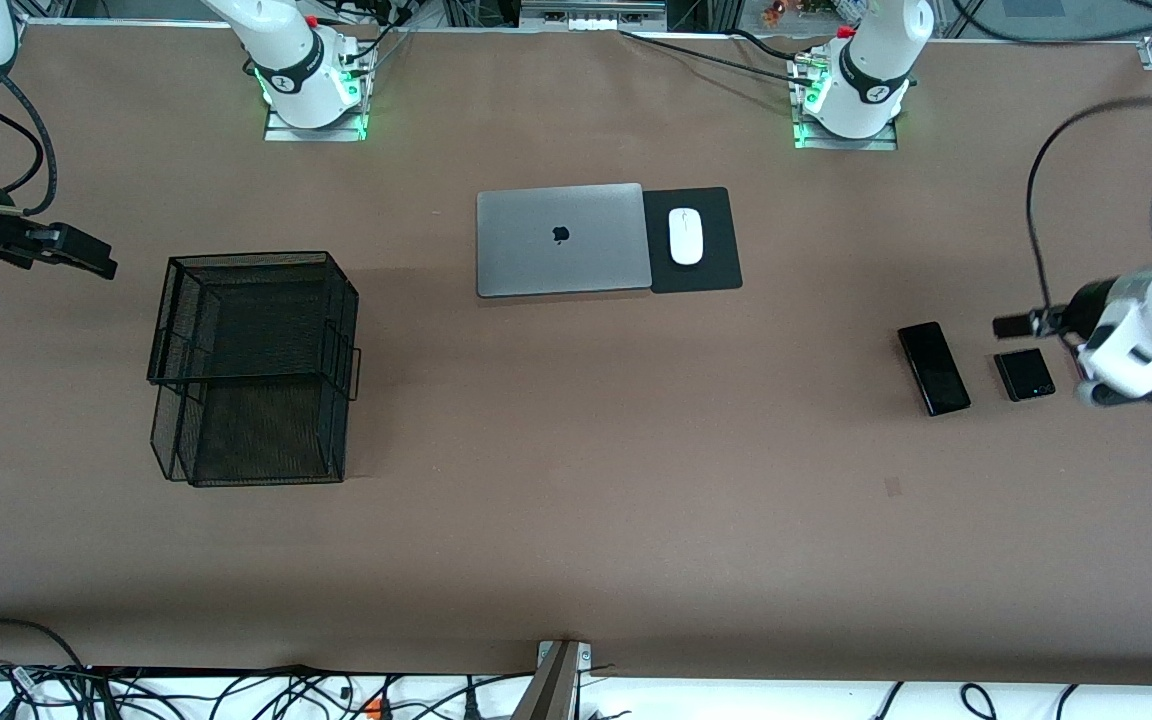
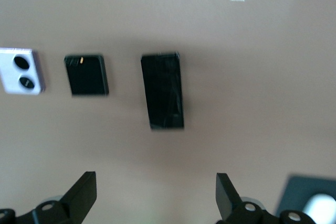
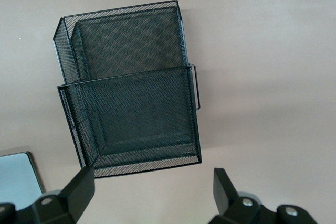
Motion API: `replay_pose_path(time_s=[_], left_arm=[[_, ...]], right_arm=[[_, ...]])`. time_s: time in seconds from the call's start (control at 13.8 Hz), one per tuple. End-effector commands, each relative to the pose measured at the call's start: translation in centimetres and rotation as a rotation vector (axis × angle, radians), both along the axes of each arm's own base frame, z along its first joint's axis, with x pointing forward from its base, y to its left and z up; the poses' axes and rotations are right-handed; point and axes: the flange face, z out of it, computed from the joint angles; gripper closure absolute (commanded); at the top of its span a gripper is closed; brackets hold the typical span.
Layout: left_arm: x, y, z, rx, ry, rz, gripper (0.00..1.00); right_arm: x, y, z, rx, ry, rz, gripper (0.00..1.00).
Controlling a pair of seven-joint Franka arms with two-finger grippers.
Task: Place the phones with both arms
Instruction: 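Reach the left gripper down to the black bar phone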
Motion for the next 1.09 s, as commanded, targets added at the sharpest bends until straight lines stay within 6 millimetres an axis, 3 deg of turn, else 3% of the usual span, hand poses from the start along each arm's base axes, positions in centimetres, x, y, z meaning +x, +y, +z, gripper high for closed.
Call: replay_pose_path(time_s=[0.0, 0.22, 0.51, 0.8, 1.01], left_arm=[[-0.6, -0.7, -5.0, 0.021, -0.072, -0.05, 0.0], [-0.7, 0.8, -12.1, 0.014, -0.174, -0.037, 0.0], [-2.4, 0.6, -17.5, 0.002, -0.191, -0.04, 0.0], [-3.0, 0.9, -20.2, -0.007, -0.155, -0.033, 0.0], [-4.1, 2.5, -21.9, -0.014, -0.122, 0.024, 0.0]], right_arm=[[0.1, 0.0, 0.2, -0.001, -0.008, 0.01, 0.0], [0.1, 0.1, 0.2, -0.001, -0.011, 0.012, 0.0], [0.1, 0.0, 0.2, -0.001, -0.011, 0.011, 0.0], [0.2, 0.1, 0.1, -0.001, -0.01, 0.012, 0.0], [0.1, 0.1, 0.0, -0.001, -0.008, 0.012, 0.0]])
